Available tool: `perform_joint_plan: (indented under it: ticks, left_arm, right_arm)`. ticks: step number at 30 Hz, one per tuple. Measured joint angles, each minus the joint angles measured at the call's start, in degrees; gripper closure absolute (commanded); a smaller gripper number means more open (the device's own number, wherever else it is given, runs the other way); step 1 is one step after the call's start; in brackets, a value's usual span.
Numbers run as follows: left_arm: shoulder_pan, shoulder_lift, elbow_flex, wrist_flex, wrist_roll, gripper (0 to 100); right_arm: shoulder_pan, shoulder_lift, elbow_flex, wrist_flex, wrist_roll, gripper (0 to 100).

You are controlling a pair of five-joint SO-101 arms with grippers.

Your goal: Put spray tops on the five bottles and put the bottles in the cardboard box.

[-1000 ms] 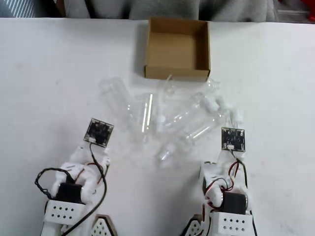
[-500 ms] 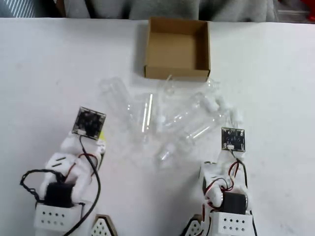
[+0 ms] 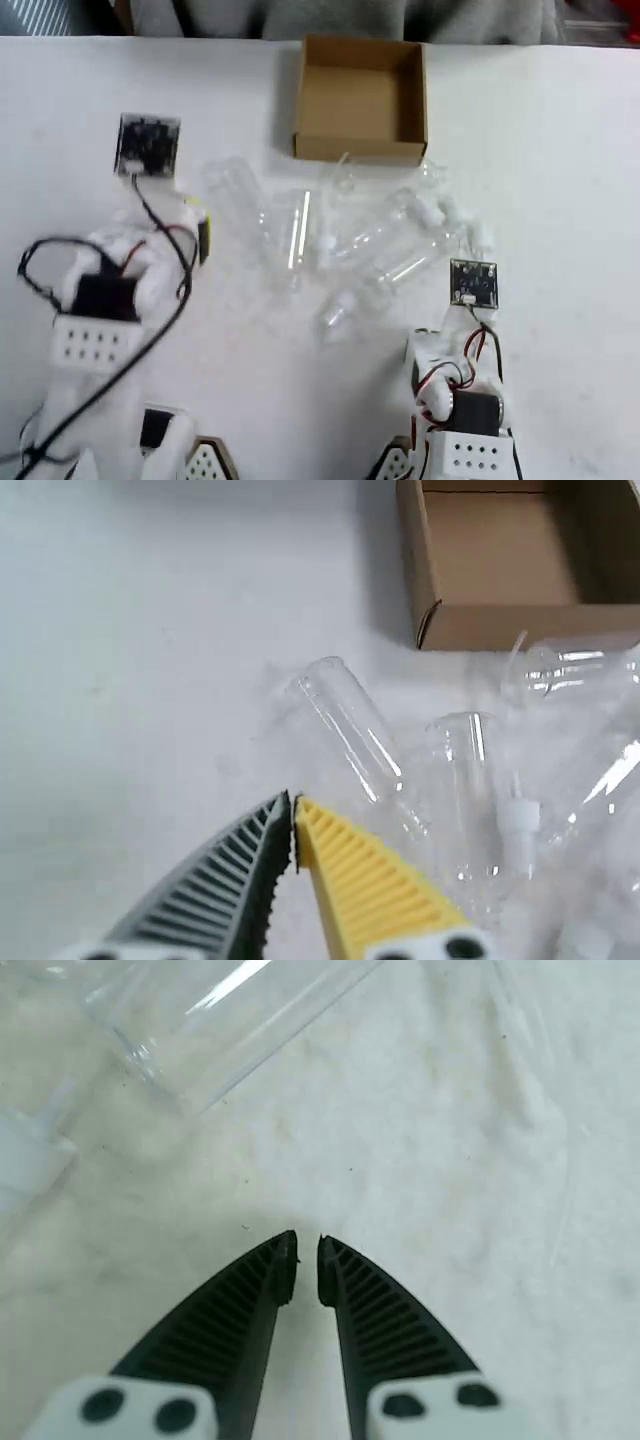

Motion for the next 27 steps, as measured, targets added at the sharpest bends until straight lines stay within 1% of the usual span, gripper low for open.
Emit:
perform_joint_plan:
  ticks: [3,6,9,14,20,24,27]
  left_arm:
    - [0.0,10.3,-5.0,-3.8,6.2,96]
    - [0.0,20.0,-9.4,-7.5,10.7,90]
    - [0.1,29.9,-14.4,-8.7,13.7,84]
    - [0.8,45.1,-23.4,-9.0,18.3,82]
    - [0.7,58.9,-31.6,-9.0,19.7,82]
    - [0.7,64.4,-33.9,-9.0,20.1,81]
    - [-0.2,66.0,-35.5,-9.5,20.3,81]
  right_arm:
    - [0.0,0.0,0.0,0.0,0.0,98.1]
    - [0.0,0.0,0.0,0.0,0.0,98.1]
    - [0.0,0.0,0.0,0.0,0.0,98.1]
    - [0.0,0.0,0.0,0.0,0.0,98.1]
    - [0.0,0.0,0.0,0.0,0.0,98.1]
    - [0.0,0.0,0.0,0.0,0.0,98.1]
    - [0.0,0.0,0.0,0.0,0.0,98.1]
